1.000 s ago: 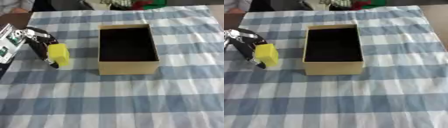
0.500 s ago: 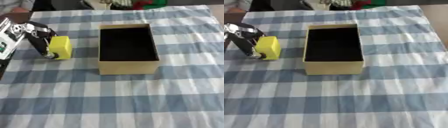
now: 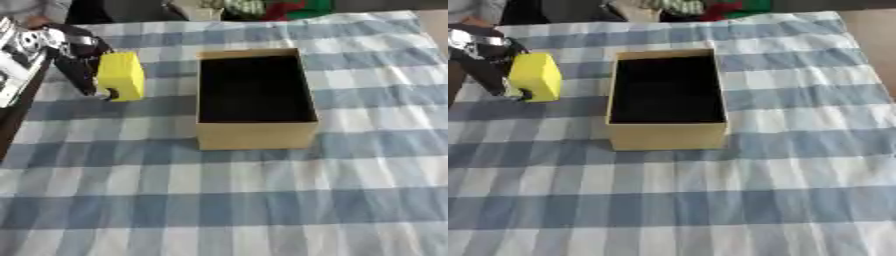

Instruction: Pick up objects on the table and place them in the box.

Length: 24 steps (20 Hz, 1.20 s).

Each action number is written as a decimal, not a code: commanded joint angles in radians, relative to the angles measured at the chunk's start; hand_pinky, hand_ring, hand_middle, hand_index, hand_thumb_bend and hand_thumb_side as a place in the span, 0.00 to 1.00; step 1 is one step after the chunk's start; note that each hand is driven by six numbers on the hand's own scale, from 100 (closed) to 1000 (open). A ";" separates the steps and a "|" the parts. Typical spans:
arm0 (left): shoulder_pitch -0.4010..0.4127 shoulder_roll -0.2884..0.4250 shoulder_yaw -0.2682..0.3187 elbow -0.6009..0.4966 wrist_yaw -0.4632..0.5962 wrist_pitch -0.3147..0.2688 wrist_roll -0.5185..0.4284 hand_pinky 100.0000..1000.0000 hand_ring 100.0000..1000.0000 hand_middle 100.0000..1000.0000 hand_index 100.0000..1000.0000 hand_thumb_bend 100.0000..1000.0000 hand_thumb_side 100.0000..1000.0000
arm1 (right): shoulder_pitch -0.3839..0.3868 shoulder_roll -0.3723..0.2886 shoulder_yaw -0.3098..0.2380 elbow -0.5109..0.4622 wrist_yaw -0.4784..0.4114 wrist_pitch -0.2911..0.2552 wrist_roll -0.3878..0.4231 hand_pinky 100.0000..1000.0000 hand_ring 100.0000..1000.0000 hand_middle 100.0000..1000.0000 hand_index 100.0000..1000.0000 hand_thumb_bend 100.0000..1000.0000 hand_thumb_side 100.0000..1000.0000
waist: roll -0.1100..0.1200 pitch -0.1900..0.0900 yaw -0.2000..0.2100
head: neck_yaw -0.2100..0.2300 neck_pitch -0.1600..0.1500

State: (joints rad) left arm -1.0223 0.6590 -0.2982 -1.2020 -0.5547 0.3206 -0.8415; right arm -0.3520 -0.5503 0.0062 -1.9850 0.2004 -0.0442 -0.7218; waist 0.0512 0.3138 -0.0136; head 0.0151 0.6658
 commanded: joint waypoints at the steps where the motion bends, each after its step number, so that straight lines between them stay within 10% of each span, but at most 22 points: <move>1: -0.047 0.010 0.027 -0.050 0.010 0.013 0.010 0.76 0.60 0.40 0.49 0.20 0.00 | -0.007 -0.018 -0.013 -0.015 0.000 0.001 -0.003 0.82 0.75 0.71 0.79 0.00 0.62 | -0.003 -0.026 0.002 | -0.009 0.000; 24: -0.210 -0.342 -0.048 -0.024 -0.025 0.009 0.030 0.75 0.64 0.47 0.59 0.14 0.00 | -0.038 -0.010 -0.022 -0.015 -0.006 -0.016 -0.012 0.81 0.75 0.71 0.79 0.00 0.61 | -0.009 -0.032 -0.022 | -0.006 -0.017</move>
State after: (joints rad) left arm -1.2074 0.3201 -0.3463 -1.2251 -0.5731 0.3230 -0.8119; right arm -0.3779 -0.5488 -0.0058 -1.9850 0.1998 -0.0555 -0.7330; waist 0.0470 0.3030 -0.0359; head 0.0074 0.6562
